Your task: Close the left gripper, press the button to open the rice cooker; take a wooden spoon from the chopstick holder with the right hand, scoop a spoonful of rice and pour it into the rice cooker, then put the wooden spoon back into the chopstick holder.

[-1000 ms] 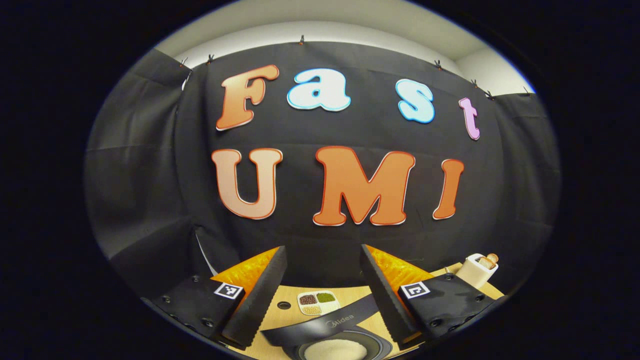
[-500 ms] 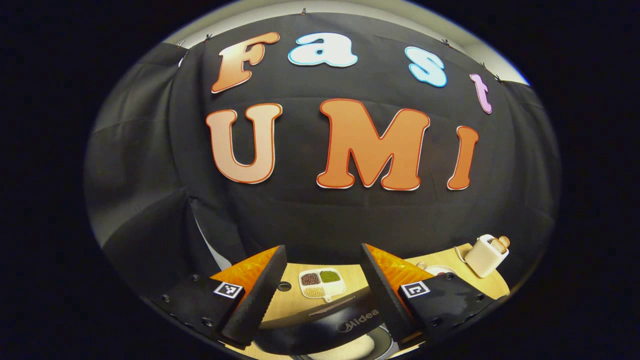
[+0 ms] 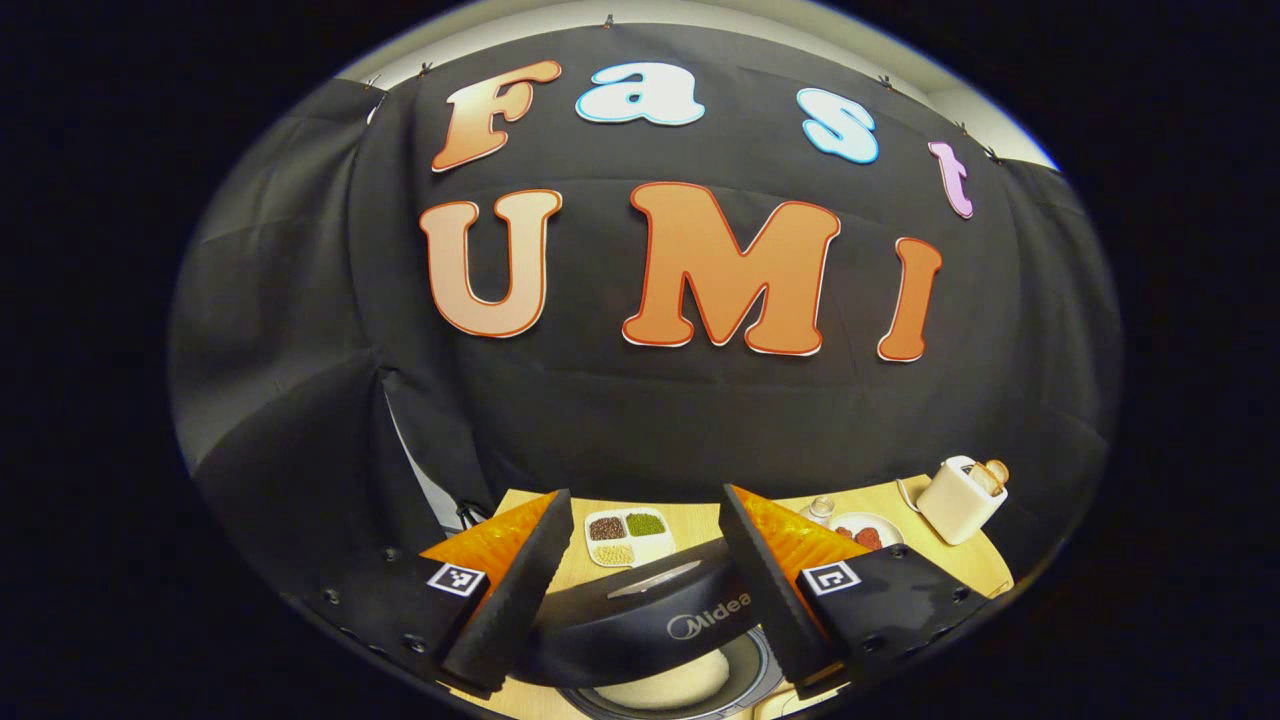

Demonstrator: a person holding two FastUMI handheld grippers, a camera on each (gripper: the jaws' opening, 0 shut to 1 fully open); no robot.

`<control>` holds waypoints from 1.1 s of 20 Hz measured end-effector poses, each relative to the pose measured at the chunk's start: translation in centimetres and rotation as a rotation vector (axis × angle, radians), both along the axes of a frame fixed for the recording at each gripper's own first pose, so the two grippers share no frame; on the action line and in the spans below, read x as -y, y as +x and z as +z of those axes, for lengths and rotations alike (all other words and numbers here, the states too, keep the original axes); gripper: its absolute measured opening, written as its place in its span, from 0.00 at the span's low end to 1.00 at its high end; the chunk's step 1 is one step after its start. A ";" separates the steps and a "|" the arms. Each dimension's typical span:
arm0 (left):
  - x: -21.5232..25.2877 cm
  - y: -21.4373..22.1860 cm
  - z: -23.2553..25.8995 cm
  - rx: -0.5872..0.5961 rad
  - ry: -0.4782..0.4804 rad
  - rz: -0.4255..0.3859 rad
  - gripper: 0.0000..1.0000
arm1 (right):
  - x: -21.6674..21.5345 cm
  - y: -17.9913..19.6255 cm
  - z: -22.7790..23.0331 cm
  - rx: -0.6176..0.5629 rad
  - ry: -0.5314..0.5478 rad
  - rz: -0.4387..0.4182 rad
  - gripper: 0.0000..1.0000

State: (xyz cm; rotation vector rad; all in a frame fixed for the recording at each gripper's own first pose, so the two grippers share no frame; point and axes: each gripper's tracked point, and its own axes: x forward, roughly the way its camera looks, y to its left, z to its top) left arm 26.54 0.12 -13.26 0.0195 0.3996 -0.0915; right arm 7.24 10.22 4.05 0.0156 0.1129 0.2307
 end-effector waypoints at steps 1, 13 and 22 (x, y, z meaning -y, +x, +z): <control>0.4 -0.9 -0.5 -0.004 -0.005 0.002 0.97 | 0.2 -0.1 -0.1 0.001 -0.009 0.010 0.88; 3.7 -10.7 -9.5 -0.065 -0.047 0.060 0.98 | 1.3 -1.3 -1.3 -0.015 -0.095 0.131 0.95; 4.5 -13.4 -15.5 -0.115 0.038 0.050 0.97 | 0.9 -1.8 -2.2 -0.049 -0.067 0.164 0.95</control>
